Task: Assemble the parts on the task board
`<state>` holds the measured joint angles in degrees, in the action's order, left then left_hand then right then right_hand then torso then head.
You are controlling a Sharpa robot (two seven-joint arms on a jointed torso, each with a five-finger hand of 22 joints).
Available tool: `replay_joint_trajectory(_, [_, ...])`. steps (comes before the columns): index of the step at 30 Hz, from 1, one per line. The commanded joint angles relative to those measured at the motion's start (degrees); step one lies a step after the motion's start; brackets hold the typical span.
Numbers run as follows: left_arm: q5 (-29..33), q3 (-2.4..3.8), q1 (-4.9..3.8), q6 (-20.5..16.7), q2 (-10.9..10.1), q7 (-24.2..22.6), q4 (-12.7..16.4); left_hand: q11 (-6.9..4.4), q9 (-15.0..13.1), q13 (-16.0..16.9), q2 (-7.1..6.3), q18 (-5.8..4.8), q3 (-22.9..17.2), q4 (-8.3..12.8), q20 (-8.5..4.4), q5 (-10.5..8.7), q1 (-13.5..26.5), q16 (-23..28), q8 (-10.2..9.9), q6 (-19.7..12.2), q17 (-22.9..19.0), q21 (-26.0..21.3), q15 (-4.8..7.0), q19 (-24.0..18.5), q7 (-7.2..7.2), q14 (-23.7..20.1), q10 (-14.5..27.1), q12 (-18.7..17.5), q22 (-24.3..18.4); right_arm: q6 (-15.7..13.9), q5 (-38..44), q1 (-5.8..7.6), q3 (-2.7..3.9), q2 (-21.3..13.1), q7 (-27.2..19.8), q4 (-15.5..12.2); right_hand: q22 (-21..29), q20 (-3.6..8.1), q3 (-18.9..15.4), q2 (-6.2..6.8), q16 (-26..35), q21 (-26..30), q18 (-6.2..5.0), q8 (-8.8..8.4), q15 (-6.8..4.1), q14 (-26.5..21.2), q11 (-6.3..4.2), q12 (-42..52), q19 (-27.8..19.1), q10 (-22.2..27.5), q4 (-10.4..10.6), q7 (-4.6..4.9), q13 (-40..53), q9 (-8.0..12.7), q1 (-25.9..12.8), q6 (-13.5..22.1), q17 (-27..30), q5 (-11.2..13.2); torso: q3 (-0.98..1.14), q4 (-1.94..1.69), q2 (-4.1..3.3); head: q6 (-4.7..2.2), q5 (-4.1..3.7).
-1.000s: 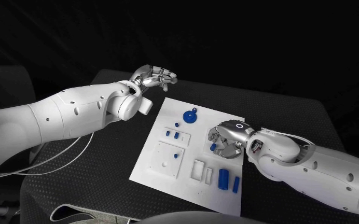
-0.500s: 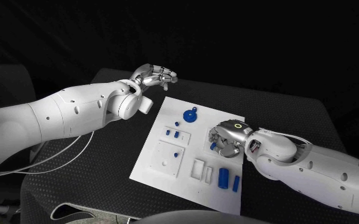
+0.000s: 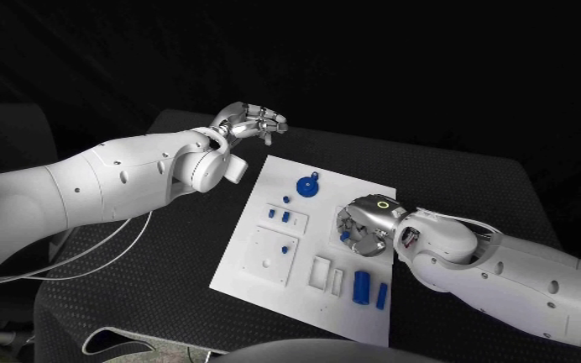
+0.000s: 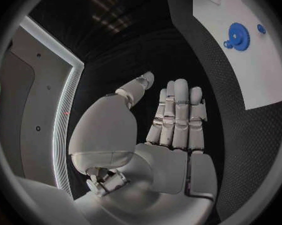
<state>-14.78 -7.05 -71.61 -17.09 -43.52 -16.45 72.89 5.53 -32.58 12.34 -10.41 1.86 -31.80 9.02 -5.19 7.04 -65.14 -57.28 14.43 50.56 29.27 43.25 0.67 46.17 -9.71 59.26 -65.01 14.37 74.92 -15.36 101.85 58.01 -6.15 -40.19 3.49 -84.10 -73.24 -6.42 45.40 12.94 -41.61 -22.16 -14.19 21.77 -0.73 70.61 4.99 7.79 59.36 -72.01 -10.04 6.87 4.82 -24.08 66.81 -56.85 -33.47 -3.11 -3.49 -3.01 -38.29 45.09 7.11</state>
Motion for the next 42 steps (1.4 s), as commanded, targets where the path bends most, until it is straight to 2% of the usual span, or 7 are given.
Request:
replay_joint_trajectory(1, [-0.2,0.04,-0.07,0.7,0.0,-0.6,0.2,0.06,0.1,0.1,0.19,0.61,-0.1,-0.3,-1.07,-0.06,0.5,-0.2,0.2,-0.4,0.1,-0.3,-0.05,0.4,0.11,0.2,0.4,0.3,0.7,0.8,0.9,-0.23,-0.09,0.1,-0.2,0.0,-0.1,0.13,0.5,-0.54,-0.3,-0.3,-0.81,0.31,-0.53,-0.1,-0.13,0.3,0.4,-0.6,-0.1,-0.04,0.1,-0.1,0.1,-0.4,0.0,0.3,-0.01,0.02,-0.01,0.08,-0.05])
replay_joint_trajectory(5, [-0.2,0.04,-0.08,0.7,0.0,-0.6,0.3,0.06,0.1,0.1,0.19,0.62,-0.1,-0.3,-1.08,-0.05,0.5,-0.2,0.2,-0.4,0.1,-0.3,-0.05,0.4,0.11,0.2,0.4,0.3,0.7,-0.6,1.7,-0.33,-0.12,0.2,0.5,0.0,-0.2,0.29,2.4,-1.51,-0.4,-0.3,-0.81,0.72,-0.85,0.1,-0.51,0.7,0.7,-1.6,-0.7,-0.38,0.3,-0.3,1.2,-1.3,0.0,0.3,-0.03,-0.01,0.01,0.1,-0.11])
replay_joint_trajectory(20, [-0.2,0.04,-0.08,0.7,-0.1,-0.7,0.1,0.06,0.1,0.1,0.19,0.63,-0.1,-0.3,-1.08,-0.03,0.5,-0.2,0.2,-0.4,0.1,-0.3,-0.05,0.4,0.1,0.2,0.4,0.3,0.7,-3.0,1.6,-0.29,0.02,-1.0,1.6,-2.2,-0.5,0.74,5.0,-1.28,-1.0,-0.7,-0.81,1.28,-1.43,0.9,-1.11,1.2,2.1,-3.1,-0.9,-0.9,0.7,-0.8,1.3,-2.5,0.0,0.3,-0.06,-0.04,0.07,-0.09,0.12])
replay_joint_trajectory(25, [-0.2,0.04,-0.08,0.7,-0.1,-0.7,-0.2,0.06,0.1,0.1,0.2,0.64,-0.1,-0.3,-1.08,-0.03,0.5,-0.2,0.2,-0.4,0.1,-0.3,-0.05,0.4,0.1,0.2,0.5,0.3,0.7,-3.1,0.8,0.82,1.14,-2.2,1.6,-4.7,-0.6,0.78,5.2,-1.21,-1.1,-0.7,-0.81,1.35,-1.48,1.0,-1.16,1.3,2.2,-3.2,-0.9,-0.95,0.8,-0.9,1.2,-2.7,0.0,0.3,-0.09,-0.02,0.08,-0.15,0.32])
replay_joint_trajectory(31, [-0.2,0.04,-0.08,0.6,0.0,-0.7,-0.6,0.06,0.1,0.1,0.2,0.64,-0.1,-0.3,-1.08,-0.03,0.5,-0.2,0.2,-0.4,0.1,-0.3,-0.04,0.5,0.09,0.3,0.5,0.3,0.8,-3.2,0.4,1.89,3.02,-2.7,1.6,-7.2,-0.6,0.82,5.2,-1.14,-1.1,-0.8,-0.81,1.39,-1.53,1.1,-1.22,1.3,2.3,-3.4,-0.9,-0.99,0.8,-0.9,1.1,-2.8,0.0,0.3,-0.05,0.03,0.07,-0.26,0.63])
replay_joint_trajectory(36, [0.0,0.05,-0.08,0.7,0.0,-0.7,-0.7,0.05,0.1,0.1,0.26,0.65,-0.1,-0.3,-1.08,0.04,0.4,-0.2,0.2,-0.5,0.1,-0.4,-0.04,0.5,0.09,0.3,0.5,0.4,0.8,-3.1,-0.1,1.93,3.31,-0.6,1.2,-7.5,-0.6,0.84,5.3,-1.12,-1.1,-0.8,-0.8,1.41,-1.56,1.1,-1.24,1.3,2.3,-3.4,-0.9,-1.01,0.8,-0.9,1.1,-2.8,0.0,0.3,-0.04,0.02,0.03,-0.43,1.0])
replay_joint_trajectory(42, [0.1,0.06,-0.09,0.8,0.4,-0.8,-1.3,0.05,0.1,0.1,0.28,0.65,-0.1,-0.3,-1.08,0.1,0.4,-0.2,0.2,-0.5,0.1,-0.4,-0.04,0.5,0.09,0.3,0.5,0.4,0.8,-3.6,1.0,1.88,3.31,4.5,1.7,-6.2,-0.6,0.84,5.3,-1.16,-1.1,-0.8,-0.8,1.41,-1.57,1.1,-1.25,1.3,2.4,-3.5,-0.9,-1.02,0.8,-1.0,1.1,-2.8,0.0,0.3,0.01,0.04,0.02,-0.53,1.45])
